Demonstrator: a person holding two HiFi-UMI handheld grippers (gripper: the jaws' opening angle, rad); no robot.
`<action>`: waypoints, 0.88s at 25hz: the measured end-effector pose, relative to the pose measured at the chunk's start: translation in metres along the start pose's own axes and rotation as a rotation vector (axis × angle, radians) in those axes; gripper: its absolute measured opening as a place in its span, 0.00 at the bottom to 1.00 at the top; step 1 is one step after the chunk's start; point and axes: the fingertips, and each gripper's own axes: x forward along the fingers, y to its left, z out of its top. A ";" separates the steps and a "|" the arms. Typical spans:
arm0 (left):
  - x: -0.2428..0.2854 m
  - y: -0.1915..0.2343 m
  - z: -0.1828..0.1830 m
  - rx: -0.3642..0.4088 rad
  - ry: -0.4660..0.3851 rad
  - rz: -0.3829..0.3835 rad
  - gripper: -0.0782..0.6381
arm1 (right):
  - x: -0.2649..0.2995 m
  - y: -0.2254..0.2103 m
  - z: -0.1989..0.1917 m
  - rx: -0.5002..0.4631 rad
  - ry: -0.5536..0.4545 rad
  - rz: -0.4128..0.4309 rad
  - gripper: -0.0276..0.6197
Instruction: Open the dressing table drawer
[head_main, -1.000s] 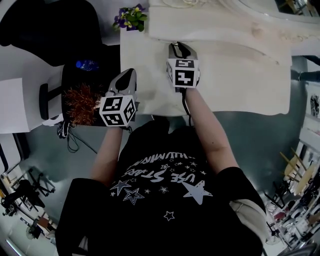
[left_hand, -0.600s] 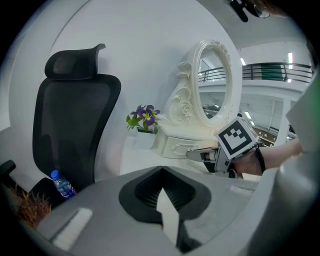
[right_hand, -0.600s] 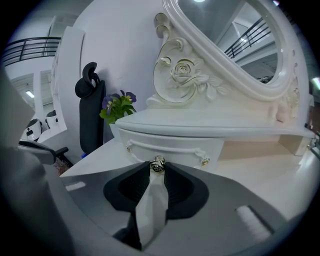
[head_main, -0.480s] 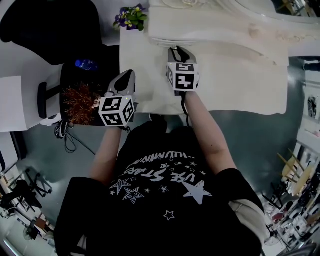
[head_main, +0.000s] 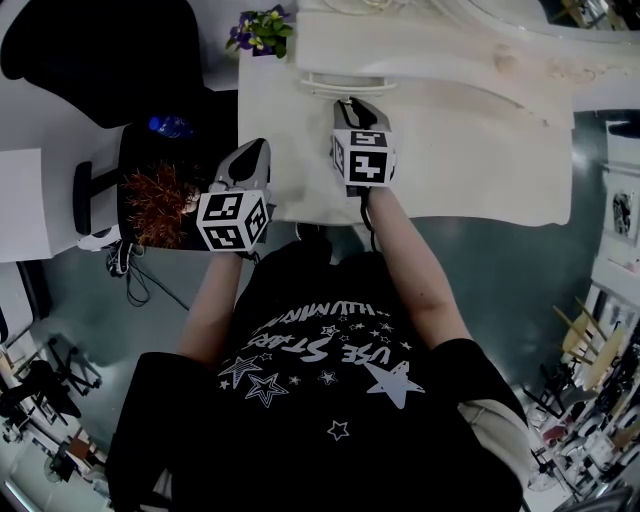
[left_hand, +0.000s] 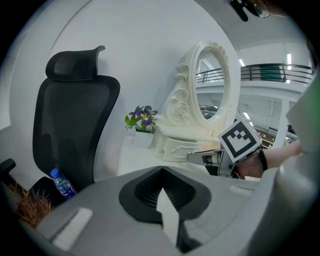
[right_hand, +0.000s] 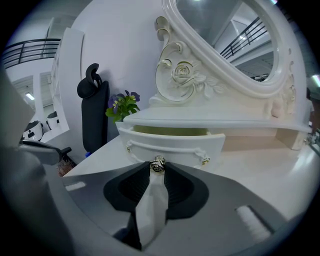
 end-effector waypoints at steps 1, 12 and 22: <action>-0.001 0.000 0.000 0.000 -0.001 -0.001 0.11 | -0.001 0.001 -0.001 0.002 0.000 0.000 0.23; -0.005 -0.006 -0.009 0.002 0.005 -0.008 0.11 | -0.013 0.005 -0.012 0.009 0.008 0.005 0.23; -0.007 -0.011 -0.008 0.004 -0.003 -0.014 0.11 | -0.021 0.009 -0.018 0.012 0.014 0.010 0.23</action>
